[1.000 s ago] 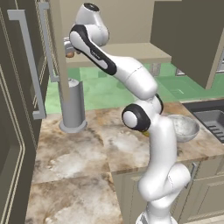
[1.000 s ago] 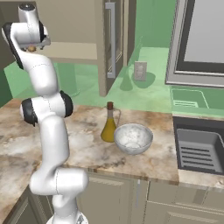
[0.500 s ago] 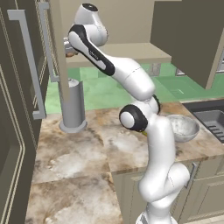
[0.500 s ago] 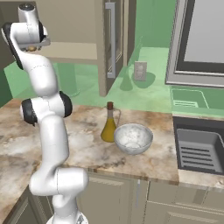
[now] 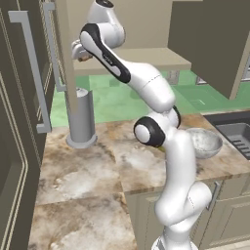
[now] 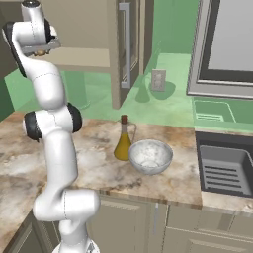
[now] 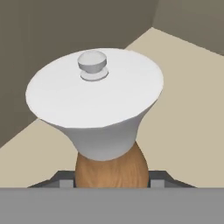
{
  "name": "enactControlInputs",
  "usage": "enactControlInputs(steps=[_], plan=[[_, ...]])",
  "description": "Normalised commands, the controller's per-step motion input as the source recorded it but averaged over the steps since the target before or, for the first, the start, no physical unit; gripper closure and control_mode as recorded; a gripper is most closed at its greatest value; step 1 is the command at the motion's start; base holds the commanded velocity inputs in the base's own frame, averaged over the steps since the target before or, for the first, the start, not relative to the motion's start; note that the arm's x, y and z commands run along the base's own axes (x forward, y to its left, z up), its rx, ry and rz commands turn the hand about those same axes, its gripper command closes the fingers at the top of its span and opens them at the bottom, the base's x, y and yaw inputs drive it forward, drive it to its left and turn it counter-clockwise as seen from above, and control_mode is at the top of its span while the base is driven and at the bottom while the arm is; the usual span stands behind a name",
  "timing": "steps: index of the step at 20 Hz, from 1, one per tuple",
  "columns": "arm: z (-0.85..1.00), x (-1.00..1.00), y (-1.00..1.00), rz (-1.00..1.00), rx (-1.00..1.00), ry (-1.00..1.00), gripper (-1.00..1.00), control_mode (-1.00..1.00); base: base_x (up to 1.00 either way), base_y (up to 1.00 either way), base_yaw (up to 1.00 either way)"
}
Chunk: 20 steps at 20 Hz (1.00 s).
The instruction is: Retrieve the bottle and the shaker from the cabinet and place them next to the mixing bowl on the counter. Then add garlic from the fridge to the mixing bowl.
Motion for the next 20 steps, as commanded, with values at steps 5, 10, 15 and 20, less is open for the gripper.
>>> enactControlInputs(steps=[5,10,15,20], plan=[[-0.50,-0.09,-0.47,-0.01,0.09,-0.49,1.00,-1.00,0.00,0.00,0.00],[-0.59,0.00,-0.05,-0.01,0.20,-0.63,1.00,-1.00,0.00,0.00,0.00],[-0.73,0.00,-0.53,-0.20,0.39,-0.30,1.00,-1.00,0.00,0.00,0.00],[-0.21,-0.01,-0.31,-0.24,0.20,0.01,1.00,-1.00,0.00,0.00,0.00]])
